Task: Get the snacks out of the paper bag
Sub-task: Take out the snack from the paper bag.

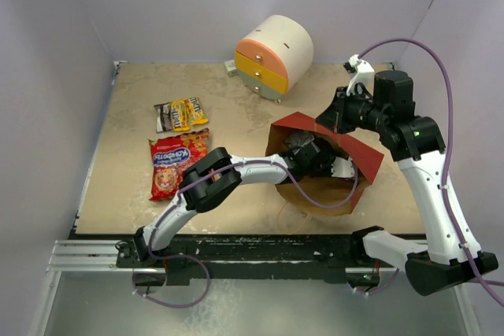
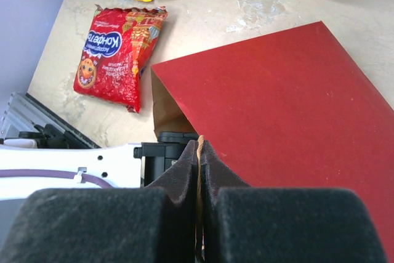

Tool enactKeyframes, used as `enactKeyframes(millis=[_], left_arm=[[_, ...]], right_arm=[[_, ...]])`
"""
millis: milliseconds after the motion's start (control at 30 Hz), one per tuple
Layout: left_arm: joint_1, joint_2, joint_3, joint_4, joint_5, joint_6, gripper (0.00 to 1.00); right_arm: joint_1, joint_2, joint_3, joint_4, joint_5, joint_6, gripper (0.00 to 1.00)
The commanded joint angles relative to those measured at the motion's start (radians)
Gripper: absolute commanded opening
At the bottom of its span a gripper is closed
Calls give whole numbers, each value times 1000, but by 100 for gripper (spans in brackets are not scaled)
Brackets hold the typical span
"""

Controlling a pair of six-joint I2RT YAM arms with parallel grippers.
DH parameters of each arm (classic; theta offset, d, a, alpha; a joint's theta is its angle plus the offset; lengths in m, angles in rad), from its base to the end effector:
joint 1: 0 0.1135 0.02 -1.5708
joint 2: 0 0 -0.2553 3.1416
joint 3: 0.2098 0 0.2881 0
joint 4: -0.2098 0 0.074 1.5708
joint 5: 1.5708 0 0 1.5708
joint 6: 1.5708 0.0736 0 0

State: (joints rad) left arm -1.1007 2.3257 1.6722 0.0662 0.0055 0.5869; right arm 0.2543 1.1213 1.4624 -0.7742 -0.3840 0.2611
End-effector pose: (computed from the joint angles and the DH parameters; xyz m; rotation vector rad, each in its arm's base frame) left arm 0.2615 -0.5155 0.0940 1.6262 1.4423 -0.3016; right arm 0.2676 0.0980 0.4346 -0.2449 2.0272 0.7111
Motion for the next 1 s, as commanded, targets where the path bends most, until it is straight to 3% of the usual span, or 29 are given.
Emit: enactKeyframes(millis=[0,233,467,700,767,967], left_arm=[[4,-22,40,-35,38,-9,22],[1,-119,5,-106,54,-88,7],[1,-314,-144,-173,113,-241,6],[-1,-595,-293,-209,223,-505,5],[1,-679,-324,-223,204,-589,0],[7,-905,-338,-372,95,-795,0]], right_arm=[[-1,4,42,18,13,-9,0],[-1,6,39,41,47,3,0],[-1,9,30,63,155,41,0],[-1,-13,-12,111,183,79,0],[-1,-33,-36,133,189,78,0],[-1,-70,-88,177,207,58,0]])
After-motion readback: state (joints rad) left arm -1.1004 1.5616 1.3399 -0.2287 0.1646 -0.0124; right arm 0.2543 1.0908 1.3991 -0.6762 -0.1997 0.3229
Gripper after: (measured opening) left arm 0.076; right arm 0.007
